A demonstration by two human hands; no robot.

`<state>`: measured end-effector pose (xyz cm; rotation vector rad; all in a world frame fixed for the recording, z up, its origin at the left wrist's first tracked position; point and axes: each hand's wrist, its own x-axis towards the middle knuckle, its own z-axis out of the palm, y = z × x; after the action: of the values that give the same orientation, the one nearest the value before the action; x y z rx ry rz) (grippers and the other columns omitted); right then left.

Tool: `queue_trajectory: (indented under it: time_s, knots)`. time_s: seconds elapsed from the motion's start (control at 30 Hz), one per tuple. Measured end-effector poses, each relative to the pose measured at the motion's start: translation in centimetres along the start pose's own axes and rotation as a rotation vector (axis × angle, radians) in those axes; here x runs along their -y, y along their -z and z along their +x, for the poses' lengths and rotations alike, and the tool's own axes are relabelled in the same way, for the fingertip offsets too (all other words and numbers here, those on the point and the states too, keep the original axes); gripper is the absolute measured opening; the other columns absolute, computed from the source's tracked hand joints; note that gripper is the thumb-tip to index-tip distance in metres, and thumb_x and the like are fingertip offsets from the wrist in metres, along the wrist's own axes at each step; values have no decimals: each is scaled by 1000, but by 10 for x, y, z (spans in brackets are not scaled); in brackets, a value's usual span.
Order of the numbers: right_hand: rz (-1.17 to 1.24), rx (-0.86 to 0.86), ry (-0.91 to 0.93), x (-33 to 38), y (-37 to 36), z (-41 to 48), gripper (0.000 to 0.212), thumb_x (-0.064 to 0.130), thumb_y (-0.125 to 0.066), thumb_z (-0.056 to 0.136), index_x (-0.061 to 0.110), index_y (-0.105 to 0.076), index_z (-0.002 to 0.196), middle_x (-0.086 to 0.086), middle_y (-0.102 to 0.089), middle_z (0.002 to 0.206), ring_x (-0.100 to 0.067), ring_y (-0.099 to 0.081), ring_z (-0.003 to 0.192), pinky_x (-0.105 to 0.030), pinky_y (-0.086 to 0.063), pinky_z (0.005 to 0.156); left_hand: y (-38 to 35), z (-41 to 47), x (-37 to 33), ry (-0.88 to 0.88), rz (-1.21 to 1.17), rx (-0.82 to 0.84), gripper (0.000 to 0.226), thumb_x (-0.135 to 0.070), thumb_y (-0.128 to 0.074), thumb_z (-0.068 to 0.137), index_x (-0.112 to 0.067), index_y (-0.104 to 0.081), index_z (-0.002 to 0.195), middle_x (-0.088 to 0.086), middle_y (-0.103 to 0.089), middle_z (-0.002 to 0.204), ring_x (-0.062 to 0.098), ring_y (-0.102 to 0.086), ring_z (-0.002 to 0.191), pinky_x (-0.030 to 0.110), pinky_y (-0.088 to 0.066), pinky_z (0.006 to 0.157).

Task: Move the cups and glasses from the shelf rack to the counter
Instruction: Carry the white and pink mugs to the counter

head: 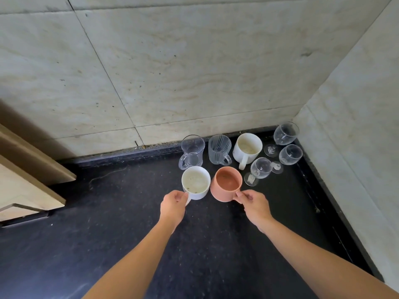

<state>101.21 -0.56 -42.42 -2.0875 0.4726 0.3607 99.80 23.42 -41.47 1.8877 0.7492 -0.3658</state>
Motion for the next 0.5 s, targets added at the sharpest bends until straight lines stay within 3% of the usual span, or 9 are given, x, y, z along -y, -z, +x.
queue_trajectory:
  time_s: [0.13,0.2,0.27,0.37,0.5]
  knots:
    - [-343,-143,165,14,10,-16,33,41,-62,90,22,-56,117,2,-54,111,-17,-57,99,-39,-52,76,10,-20,5,20,158,-42,14,-22,-52,93,-14,-60,101,0,-63,88,16,-57,73,30,-47,62]
    - [-488,-153,299,24,16,-26,33,36,-61,91,24,-53,120,2,-53,116,-18,-53,108,-38,-52,73,17,-37,10,14,214,-38,14,-22,-52,91,-14,-61,98,0,-63,87,18,-58,75,31,-49,66]
    - [-601,-92,424,37,20,-36,30,28,-58,91,25,-52,121,2,-53,118,-20,-52,109,-37,-50,69,23,-57,15,5,256,-43,16,-24,-51,91,-14,-61,97,-1,-62,85,22,-61,82,33,-51,72]
    - [-685,72,630,55,17,-53,21,25,-54,93,22,-56,114,2,-56,110,-20,-55,91,-33,-44,62,36,-94,24,-12,300,-95,18,-26,-50,89,-15,-63,95,-3,-63,83,23,-62,83,33,-53,71]
    - [-816,335,845,66,0,-86,24,29,-49,96,18,-59,114,-1,-66,104,-24,-62,93,-37,-50,78,53,-154,54,5,345,-197,16,-27,-49,88,-18,-63,90,-1,-67,82,25,-64,75,31,-51,63]
